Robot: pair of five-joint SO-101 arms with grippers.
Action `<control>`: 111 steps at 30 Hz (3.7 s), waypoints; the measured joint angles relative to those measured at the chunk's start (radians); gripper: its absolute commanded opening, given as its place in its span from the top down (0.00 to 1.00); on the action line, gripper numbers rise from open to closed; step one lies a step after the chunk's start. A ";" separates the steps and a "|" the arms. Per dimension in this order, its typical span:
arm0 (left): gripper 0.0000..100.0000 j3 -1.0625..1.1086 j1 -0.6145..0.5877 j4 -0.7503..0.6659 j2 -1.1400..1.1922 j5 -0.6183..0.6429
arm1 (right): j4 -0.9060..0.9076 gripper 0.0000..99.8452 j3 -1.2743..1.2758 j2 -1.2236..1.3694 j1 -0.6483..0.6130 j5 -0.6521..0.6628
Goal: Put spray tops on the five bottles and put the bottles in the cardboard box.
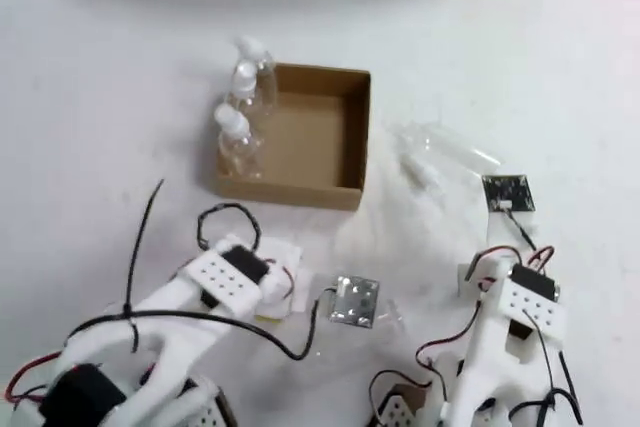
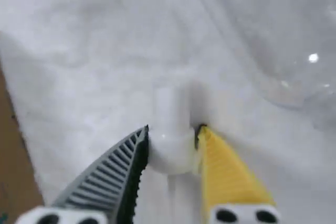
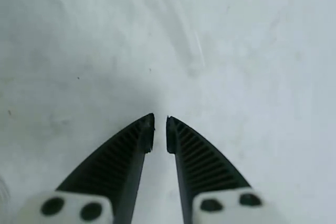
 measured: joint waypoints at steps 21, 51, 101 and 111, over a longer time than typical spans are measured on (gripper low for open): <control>0.98 0.002 -0.328 0.104 -0.222 0.500 | 0.000 0.98 0.000 0.000 0.000 0.000; 0.98 0.196 -0.925 0.157 -0.500 0.761 | 0.830 0.97 -0.605 -0.002 -0.377 0.569; 0.98 0.196 -0.951 0.132 -0.500 0.766 | 0.310 0.79 -0.037 0.009 -1.372 0.529; 0.98 0.196 -0.951 0.132 -0.500 0.766 | 0.301 0.96 -0.097 0.011 -1.171 0.491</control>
